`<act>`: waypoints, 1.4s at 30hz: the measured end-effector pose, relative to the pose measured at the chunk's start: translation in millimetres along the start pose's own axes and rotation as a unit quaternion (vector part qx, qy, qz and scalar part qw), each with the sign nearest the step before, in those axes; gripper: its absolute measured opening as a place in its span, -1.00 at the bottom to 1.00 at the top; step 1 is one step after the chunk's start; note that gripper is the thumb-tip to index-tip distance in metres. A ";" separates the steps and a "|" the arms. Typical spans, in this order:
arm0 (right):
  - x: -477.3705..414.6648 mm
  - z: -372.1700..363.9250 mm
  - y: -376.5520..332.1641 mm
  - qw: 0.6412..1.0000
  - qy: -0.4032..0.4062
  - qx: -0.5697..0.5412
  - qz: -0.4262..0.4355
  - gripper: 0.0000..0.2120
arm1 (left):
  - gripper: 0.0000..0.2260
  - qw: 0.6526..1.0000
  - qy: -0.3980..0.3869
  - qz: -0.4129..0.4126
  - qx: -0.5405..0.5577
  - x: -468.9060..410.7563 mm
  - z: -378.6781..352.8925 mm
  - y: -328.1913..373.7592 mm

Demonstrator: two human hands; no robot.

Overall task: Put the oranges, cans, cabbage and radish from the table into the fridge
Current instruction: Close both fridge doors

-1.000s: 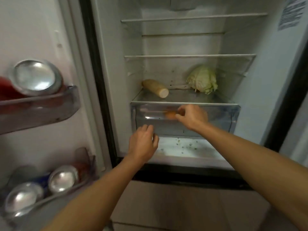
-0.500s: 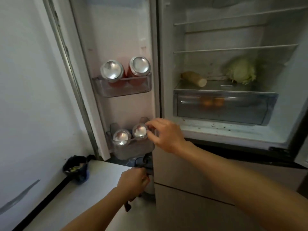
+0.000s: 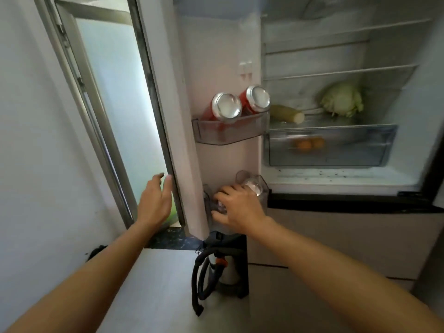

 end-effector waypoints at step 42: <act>127.0 142.5 295.5 0.896 0.347 -0.162 -0.226 -0.53 | -0.57 0.874 0.119 -0.458 -0.112 4.1 -208.8 291.9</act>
Point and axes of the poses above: each hand's wrist, its own x-axis away from the middle knuckle, its own z-axis out of the back of the hand, y = z × x, the point moved 9 cm from there along -x, towards the middle knuckle, and after that the axes turned 1 degree about -z, right-handed, at the moved point
